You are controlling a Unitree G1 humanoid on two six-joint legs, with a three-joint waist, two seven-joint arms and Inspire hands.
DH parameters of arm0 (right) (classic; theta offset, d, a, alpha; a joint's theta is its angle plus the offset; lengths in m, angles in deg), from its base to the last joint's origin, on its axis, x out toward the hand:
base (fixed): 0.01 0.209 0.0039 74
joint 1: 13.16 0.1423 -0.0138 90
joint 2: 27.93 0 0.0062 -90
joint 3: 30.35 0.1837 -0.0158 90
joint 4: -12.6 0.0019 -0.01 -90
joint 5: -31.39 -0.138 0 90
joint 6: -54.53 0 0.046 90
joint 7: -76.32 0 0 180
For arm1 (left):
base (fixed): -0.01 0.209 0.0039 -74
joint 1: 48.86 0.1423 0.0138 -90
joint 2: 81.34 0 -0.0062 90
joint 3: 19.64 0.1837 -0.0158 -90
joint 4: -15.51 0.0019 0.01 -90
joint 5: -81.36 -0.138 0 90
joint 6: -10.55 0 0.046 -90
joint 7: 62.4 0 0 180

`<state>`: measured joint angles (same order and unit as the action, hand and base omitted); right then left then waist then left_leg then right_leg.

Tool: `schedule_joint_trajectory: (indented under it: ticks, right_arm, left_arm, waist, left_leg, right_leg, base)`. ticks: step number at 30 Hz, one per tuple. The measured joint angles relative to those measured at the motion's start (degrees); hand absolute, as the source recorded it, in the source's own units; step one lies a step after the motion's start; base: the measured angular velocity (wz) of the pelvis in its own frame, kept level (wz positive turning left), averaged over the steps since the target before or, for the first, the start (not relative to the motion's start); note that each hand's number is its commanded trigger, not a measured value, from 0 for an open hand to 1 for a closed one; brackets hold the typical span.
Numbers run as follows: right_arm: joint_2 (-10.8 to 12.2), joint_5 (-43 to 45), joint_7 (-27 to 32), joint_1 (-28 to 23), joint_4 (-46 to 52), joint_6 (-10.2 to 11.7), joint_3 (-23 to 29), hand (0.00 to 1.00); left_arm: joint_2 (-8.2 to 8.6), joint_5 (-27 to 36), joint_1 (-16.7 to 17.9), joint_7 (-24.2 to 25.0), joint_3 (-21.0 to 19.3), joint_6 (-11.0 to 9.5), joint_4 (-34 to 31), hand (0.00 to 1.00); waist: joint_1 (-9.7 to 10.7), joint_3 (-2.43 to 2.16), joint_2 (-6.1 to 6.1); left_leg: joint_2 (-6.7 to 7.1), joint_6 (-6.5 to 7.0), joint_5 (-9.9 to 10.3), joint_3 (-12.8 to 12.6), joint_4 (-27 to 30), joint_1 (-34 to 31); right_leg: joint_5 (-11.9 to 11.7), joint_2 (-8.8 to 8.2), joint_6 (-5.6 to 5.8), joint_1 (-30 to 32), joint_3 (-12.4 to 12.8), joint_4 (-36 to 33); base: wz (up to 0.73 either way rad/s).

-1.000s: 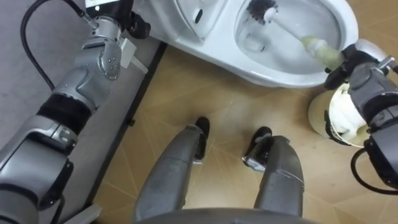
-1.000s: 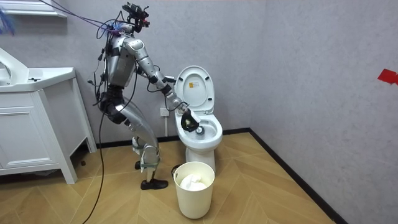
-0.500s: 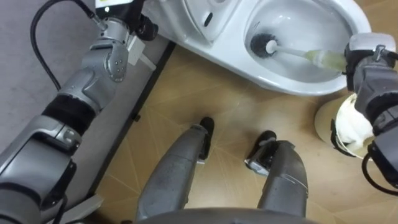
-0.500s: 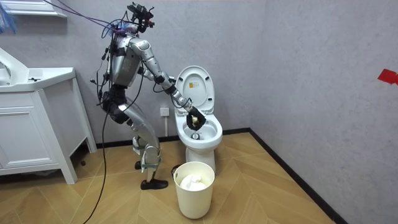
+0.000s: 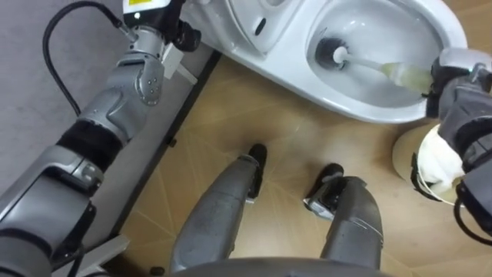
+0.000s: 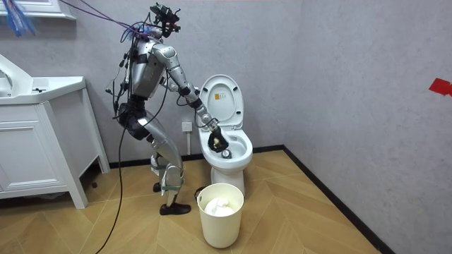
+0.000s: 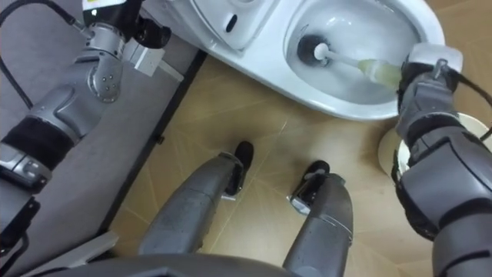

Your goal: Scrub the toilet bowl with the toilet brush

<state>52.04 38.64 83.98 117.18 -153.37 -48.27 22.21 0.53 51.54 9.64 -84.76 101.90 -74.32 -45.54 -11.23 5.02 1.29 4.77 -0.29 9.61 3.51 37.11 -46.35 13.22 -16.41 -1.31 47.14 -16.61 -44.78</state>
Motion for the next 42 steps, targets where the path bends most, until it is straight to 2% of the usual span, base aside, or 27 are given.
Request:
schedule_joint_trajectory:
  ticks: [2,6,9,12,16,18,20,22,26,30,32,39,42]
  right_arm:
    - [1.8,-10.1,-0.1,-1.2,-0.4,-0.7,3.3,1.00]
    - [3.7,-24.5,-0.4,-1.7,-0.4,-0.9,6.8,1.00]
    - [4.0,-32.0,-0.5,-1.8,-0.4,-0.9,8.3,1.00]
    - [4.0,-34.6,-1.5,-1.9,-0.4,-0.9,10.1,1.00]
    - [3.9,-28.0,-2.1,-1.9,-0.1,-0.4,13.7,1.00]
    - [2.7,-17.7,-3.3,-1.8,-0.1,1.2,13.6,1.00]
    - [1.7,-11.3,-4.9,-1.8,0.1,2.4,11.5,1.00]
    - [0.9,-6.7,-7.4,-1.4,0.8,2.5,8.8,1.00]
    - [1.7,0.1,-11.4,-1.3,0.9,1.6,3.9,1.00]
    - [1.5,1.5,-14.2,-1.4,0.9,1.2,1.1,1.00]
    - [1.5,1.5,-14.4,-1.4,0.9,1.2,0.2,1.00]
    - [0.9,-0.3,-13.1,-1.6,0.5,1.2,0.7,1.00]
    - [1.0,-1.7,-11.7,-1.5,0.0,1.3,2.9,1.00]
  left_arm:
    - [0.02,-0.1,0.1,0.0,-0.5,0.9,-0.4,0.00]
    - [0.10,-0.4,-0.1,0.2,-1.3,1.4,0.2,0.00]
    - [0.13,-1.2,-0.5,0.3,-1.6,1.7,0.4,0.00]
    - [0.42,-2.4,-0.6,0.4,-2.3,2.0,0.4,0.00]
    - [0.83,-3.7,-0.5,0.5,-3.6,1.9,0.2,0.00]
    - [1.06,-3.6,-0.4,1.2,-3.8,1.9,0.3,0.00]
    - [1.10,-3.6,-0.2,1.6,-3.8,2.0,1.0,0.00]
    - [1.33,-3.6,-0.4,2.0,-3.7,1.9,1.6,0.00]
    - [1.52,-3.6,-0.8,3.1,-3.8,1.1,3.8,0.00]
    - [1.24,-3.4,-1.0,3.3,-3.8,1.1,3.7,0.00]
    - [1.20,-2.2,-0.9,3.3,-3.7,0.7,3.6,0.00]
    - [1.26,-2.1,-0.2,2.8,-3.7,0.5,3.4,0.00]
    - [0.91,-1.6,0.0,2.8,-3.6,0.5,3.0,0.00]
  waist:
    - [0.5,-0.01,0.03]
    - [1.8,0.00,0.05]
    - [2.9,0.18,0.72]
    - [3.2,0.12,0.86]
    - [4.6,0.06,0.95]
    - [4.4,0.05,0.96]
    - [4.2,0.04,0.98]
    - [3.3,0.02,1.01]
    - [2.3,0.01,1.14]
    - [1.3,-0.14,1.76]
    - [0.9,-0.40,2.17]
    - [0.6,-0.31,2.05]
    - [1.1,-0.17,1.47]
  left_leg:
    - [-0.02,0.01,0.0,0.0,0.1,-0.1]
    - [-0.03,-0.05,0.0,0.0,0.8,-0.5]
    - [0.08,0.15,0.5,0.5,2.8,-1.6]
    - [0.15,0.46,0.7,0.1,4.2,-2.7]
    - [0.69,0.98,0.4,-0.3,4.5,-3.6]
    - [0.84,1.13,0.4,-0.7,4.7,-3.3]
    - [0.67,1.26,0.5,-1.0,4.7,-2.7]
    - [0.33,1.23,0.6,-1.2,4.6,-2.3]
    - [-0.57,0.96,0.8,-1.6,4.1,-1.1]
    - [-1.44,0.67,0.8,-1.8,3.4,-0.9]
    - [-2.06,0.39,0.6,-1.7,2.8,-0.8]
    - [-2.09,-0.11,0.1,-1.4,0.5,0.6]
    - [-1.79,0.05,-0.1,-1.5,0.2,0.9]
  right_leg:
    - [0.1,-0.10,-0.03,0.0,-0.1,-0.1]
    - [0.2,-0.24,0.15,0.0,-0.3,-0.3]
    - [0.4,-0.48,0.41,0.2,-0.7,-1.3]
    - [0.4,-0.83,0.82,1.3,-0.3,-2.1]
    - [0.3,-1.62,0.95,2.1,-0.3,-2.6]
    - [0.1,-1.55,1.31,2.2,0.3,-2.6]
    - [-0.4,-1.21,1.59,1.6,0.7,-2.3]
    - [-0.7,-0.84,1.51,1.3,0.7,-1.9]
    - [-1.1,0.00,1.02,0.3,0.7,-0.9]
    - [-1.7,0.86,0.51,-0.1,0.2,0.5]
    - [-1.9,1.37,0.23,-0.5,-0.4,1.4]
    - [-1.9,1.58,-0.56,-1.3,-0.6,2.2]
    - [-1.6,1.46,-0.59,-1.0,0.4,1.4]
  base:
    - [0.05]
    - [0.00]
    - [0.05]
    - [-0.03]
    - [0.07]
    - [-0.10]
    - [-0.14]
    - [-0.15]
    - [-0.12]
    - [-0.12]
    - [0.00]
    - [0.03]
    - [0.06]
